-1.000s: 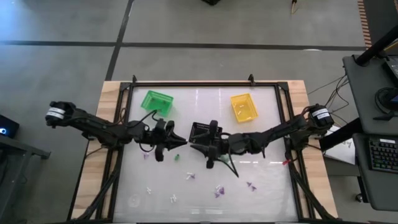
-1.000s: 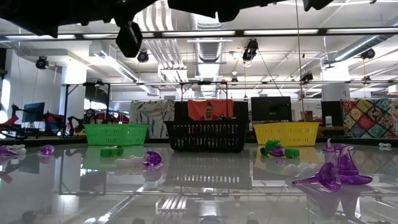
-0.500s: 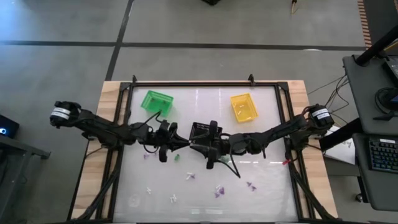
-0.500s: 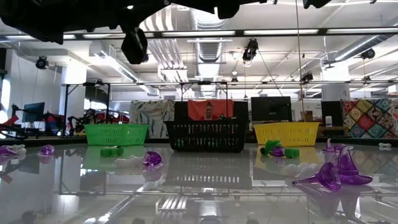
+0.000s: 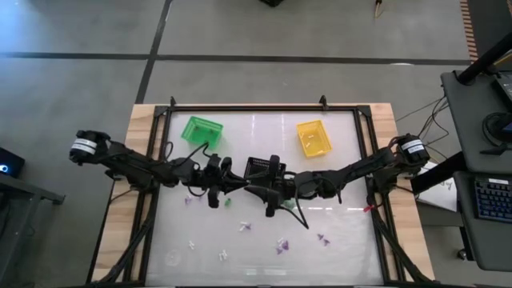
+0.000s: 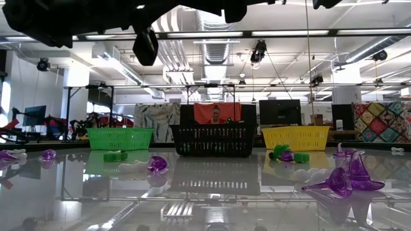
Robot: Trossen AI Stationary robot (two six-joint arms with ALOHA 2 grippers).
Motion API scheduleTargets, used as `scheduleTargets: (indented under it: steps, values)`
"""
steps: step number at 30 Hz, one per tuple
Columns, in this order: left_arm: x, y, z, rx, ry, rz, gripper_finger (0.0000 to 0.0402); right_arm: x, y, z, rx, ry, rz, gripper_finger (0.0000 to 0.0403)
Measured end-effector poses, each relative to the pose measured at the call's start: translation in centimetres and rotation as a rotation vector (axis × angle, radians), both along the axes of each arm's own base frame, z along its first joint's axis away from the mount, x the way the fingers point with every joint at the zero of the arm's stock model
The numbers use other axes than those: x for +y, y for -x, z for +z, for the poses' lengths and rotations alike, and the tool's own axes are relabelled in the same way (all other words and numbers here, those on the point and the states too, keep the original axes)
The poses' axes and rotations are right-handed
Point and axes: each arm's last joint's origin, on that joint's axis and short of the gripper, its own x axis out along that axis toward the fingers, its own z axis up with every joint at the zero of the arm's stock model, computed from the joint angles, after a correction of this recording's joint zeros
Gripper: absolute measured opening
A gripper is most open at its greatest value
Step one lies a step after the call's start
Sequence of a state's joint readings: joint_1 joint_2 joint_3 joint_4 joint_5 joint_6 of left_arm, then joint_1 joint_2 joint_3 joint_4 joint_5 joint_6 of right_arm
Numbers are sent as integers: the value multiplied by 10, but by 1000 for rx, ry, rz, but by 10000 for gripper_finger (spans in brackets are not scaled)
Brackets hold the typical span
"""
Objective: Sort Halloween decoration
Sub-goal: Put the white bone toy into the yellow bin
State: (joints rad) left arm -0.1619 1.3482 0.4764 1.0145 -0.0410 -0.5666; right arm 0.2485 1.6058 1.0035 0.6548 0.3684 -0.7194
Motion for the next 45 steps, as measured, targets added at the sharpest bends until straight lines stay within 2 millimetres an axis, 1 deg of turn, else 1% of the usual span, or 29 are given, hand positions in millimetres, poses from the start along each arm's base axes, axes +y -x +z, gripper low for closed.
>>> scheduleTargets:
  steps: [15, 19, 27, 31, 34, 41, 45]
  values:
    - [0, -1, -1, 0, 4, -6, 0, 0, 0, -2, 21, 34, -9, 146]
    - [0, -1, -2, 11, 4, -7, 0, 0, 0, -2, 22, 46, -8, 130]
    - [0, 0, -3, 17, 3, -10, 0, 0, 0, -3, 32, 51, -8, 82]
    - [0, 0, -3, 17, 5, -10, 2, 0, 0, -3, 33, 48, -8, 74]
    - [0, -1, -3, 17, 9, -8, 19, 0, 0, -3, 33, 47, -8, 71]
    - [0, -1, -3, 17, 15, -8, 99, -1, 0, -3, 33, 40, -13, 64]
    - [0, 0, -3, 17, 14, -10, 132, -1, 0, -3, 32, 23, -18, 59]
